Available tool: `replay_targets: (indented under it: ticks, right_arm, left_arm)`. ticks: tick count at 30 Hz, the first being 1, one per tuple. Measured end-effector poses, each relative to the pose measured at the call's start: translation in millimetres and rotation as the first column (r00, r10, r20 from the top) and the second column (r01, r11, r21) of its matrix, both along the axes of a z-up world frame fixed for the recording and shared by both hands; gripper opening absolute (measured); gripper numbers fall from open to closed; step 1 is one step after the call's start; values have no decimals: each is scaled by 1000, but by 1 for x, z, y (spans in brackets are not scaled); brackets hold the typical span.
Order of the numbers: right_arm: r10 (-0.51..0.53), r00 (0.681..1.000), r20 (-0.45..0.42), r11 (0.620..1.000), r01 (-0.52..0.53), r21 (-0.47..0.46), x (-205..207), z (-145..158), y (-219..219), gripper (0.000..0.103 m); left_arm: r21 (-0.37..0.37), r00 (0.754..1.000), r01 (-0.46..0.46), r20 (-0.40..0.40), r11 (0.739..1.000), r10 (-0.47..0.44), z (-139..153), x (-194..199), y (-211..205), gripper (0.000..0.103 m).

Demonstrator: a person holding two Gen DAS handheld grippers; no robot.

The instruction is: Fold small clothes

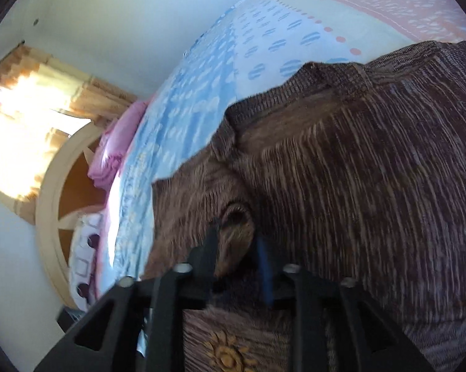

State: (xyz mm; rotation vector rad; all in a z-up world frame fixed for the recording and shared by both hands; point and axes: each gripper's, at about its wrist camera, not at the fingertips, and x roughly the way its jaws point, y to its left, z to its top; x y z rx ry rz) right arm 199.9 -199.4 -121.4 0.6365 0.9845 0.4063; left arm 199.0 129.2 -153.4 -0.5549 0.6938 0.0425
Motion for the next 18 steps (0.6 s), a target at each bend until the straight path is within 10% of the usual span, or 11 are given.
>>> replay_targets:
  ticks: [5,7,18]
  right_arm:
    - [36,999,28,997,-34,-76,-19,-1,13,43]
    - [71,997,29,991,-67,-113,-23,1,17,6]
    - [47,997,53,969,-32,-247,-43,-3,3,9]
  left_arm:
    - [0,1000,0,0,1000,0,0,0,0,90]
    - [0,1000,0,0,1000,0,0,0,0,90]
    - [0,1000,0,1,1000,0,-1,0,0,91]
